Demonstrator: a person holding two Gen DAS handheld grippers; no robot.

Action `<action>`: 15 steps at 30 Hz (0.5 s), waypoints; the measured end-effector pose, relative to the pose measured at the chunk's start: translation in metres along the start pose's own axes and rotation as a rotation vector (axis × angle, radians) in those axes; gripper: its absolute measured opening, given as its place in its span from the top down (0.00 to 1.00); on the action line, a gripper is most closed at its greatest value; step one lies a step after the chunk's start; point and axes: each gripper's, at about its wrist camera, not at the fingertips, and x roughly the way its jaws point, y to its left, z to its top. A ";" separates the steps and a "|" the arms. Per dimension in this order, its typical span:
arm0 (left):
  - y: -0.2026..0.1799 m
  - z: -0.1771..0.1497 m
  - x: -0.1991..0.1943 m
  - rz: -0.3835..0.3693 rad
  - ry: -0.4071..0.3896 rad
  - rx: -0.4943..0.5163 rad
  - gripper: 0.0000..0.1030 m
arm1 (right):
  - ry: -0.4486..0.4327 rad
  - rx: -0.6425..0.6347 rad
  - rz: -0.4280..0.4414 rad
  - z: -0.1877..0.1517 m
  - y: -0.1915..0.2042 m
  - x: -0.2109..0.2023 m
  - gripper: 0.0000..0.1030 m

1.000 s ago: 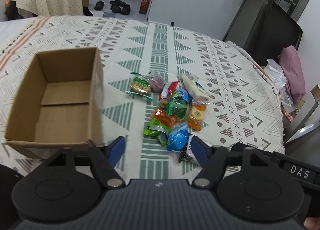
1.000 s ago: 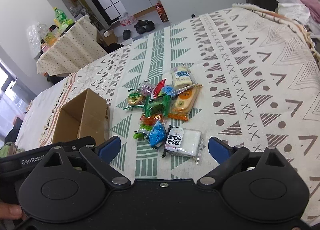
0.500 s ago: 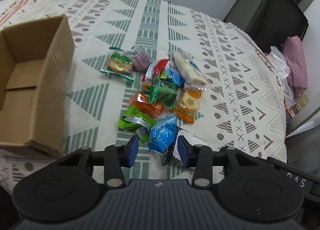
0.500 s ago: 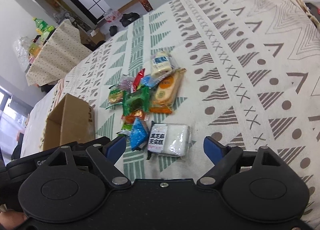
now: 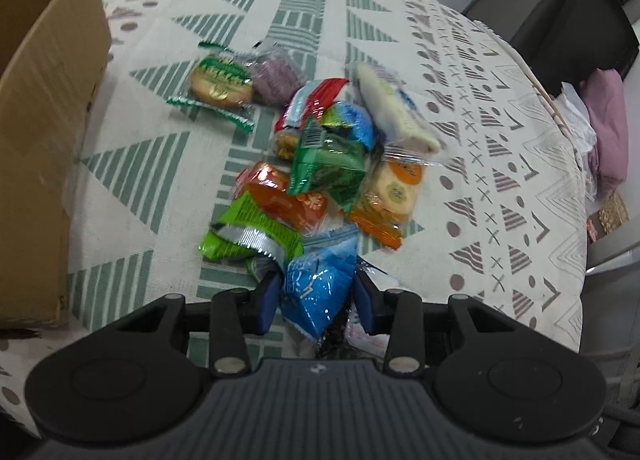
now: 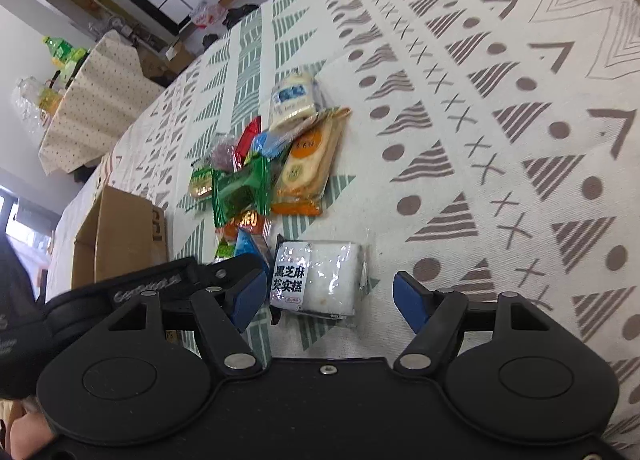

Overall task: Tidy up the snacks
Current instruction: 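Reach the left gripper to the blue packet while the right grasps the white cake packet, then carry the blue packet and white cake packet toward the cardboard box with both grippers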

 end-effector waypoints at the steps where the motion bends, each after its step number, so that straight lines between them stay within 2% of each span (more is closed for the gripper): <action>1: 0.003 0.000 0.001 -0.001 -0.004 -0.013 0.64 | 0.006 -0.002 -0.003 0.000 0.001 0.002 0.32; 2: 0.006 0.000 0.001 0.003 -0.008 -0.026 0.67 | 0.012 -0.001 -0.001 0.001 0.001 0.006 0.32; 15: 0.031 0.005 -0.013 -0.011 -0.019 -0.129 0.68 | 0.052 -0.094 -0.062 -0.002 0.027 0.040 0.29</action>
